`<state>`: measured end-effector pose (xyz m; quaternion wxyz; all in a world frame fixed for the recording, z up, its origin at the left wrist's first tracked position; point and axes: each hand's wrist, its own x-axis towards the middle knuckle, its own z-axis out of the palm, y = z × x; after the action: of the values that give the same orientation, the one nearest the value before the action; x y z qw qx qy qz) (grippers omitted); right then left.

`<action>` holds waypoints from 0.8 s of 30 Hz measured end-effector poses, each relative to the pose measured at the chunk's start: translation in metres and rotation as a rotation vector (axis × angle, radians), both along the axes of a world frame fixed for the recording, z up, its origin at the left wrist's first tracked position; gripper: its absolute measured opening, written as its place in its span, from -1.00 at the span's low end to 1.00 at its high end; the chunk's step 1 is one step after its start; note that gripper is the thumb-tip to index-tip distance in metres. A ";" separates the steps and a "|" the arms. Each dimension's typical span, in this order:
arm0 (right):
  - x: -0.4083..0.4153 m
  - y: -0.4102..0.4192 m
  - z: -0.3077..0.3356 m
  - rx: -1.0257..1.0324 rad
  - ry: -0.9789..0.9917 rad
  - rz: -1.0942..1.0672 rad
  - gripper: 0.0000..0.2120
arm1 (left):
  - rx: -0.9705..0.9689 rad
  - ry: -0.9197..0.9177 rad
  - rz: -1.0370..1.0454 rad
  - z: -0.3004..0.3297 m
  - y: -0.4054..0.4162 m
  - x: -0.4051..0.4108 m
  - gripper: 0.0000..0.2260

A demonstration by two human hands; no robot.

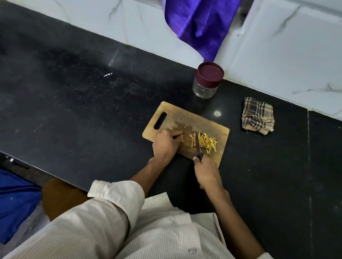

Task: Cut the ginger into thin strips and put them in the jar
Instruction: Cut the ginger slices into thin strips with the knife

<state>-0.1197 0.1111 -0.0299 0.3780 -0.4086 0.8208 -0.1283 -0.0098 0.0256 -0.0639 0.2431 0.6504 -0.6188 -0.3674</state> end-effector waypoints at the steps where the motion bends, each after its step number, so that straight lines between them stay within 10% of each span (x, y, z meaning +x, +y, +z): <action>1: -0.002 -0.001 -0.001 -0.009 -0.015 -0.010 -0.71 | -0.009 0.008 -0.019 0.001 0.000 0.001 -0.78; 24: 0.011 -0.003 -0.009 -0.015 -0.072 0.127 -0.75 | -0.091 0.016 0.029 -0.003 0.003 0.001 -0.88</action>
<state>-0.1083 0.1077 -0.0389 0.4117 -0.4577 0.7781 -0.1248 -0.0093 0.0285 -0.0669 0.2828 0.6447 -0.6232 -0.3405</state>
